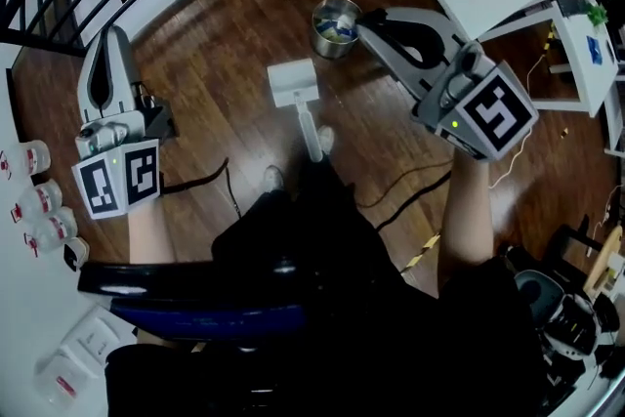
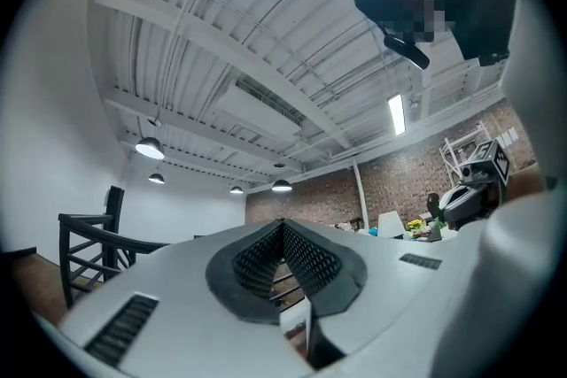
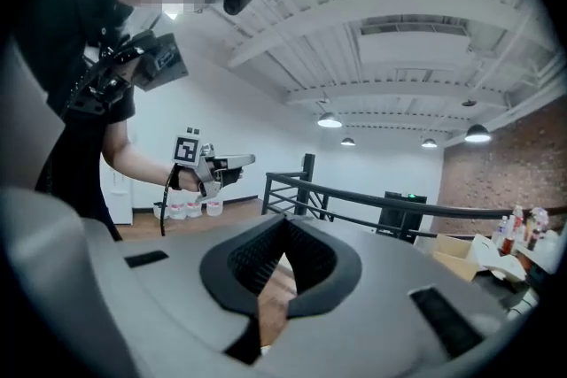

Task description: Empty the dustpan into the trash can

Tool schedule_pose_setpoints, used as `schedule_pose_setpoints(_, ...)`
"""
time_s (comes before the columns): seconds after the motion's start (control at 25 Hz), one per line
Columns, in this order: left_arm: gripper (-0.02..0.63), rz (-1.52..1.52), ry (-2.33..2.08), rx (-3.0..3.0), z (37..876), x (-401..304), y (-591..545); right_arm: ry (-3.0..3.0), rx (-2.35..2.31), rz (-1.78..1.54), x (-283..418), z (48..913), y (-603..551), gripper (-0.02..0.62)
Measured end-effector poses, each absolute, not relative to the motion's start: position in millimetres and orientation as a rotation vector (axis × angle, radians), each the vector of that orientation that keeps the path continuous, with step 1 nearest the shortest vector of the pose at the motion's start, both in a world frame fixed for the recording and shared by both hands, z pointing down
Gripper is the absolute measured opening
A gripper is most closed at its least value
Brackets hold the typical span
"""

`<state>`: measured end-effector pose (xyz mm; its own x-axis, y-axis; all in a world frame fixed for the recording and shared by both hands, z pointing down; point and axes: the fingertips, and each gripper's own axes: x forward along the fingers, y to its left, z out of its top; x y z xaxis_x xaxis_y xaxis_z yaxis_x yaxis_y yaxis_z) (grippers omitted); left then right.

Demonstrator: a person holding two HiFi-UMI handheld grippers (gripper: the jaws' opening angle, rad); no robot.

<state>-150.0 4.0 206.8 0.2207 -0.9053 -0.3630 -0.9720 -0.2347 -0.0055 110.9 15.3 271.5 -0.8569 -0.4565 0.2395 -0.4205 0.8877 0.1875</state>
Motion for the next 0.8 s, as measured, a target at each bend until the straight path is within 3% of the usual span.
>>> schedule_pose_setpoints(0.36, 0.003, 0.342, 1.732, -2.406, 232.3, -202.1, 70.1, -2.792, 0.866, 0.020, 49.2, 278.4, 85.3, -0.001)
schedule_pose_setpoints(0.8, 0.003, 0.321, 1.689, -2.464, 240.3, -166.1, 95.1, -2.793, 0.854, 0.119, 43.9, 288.7, 120.2, -0.002)
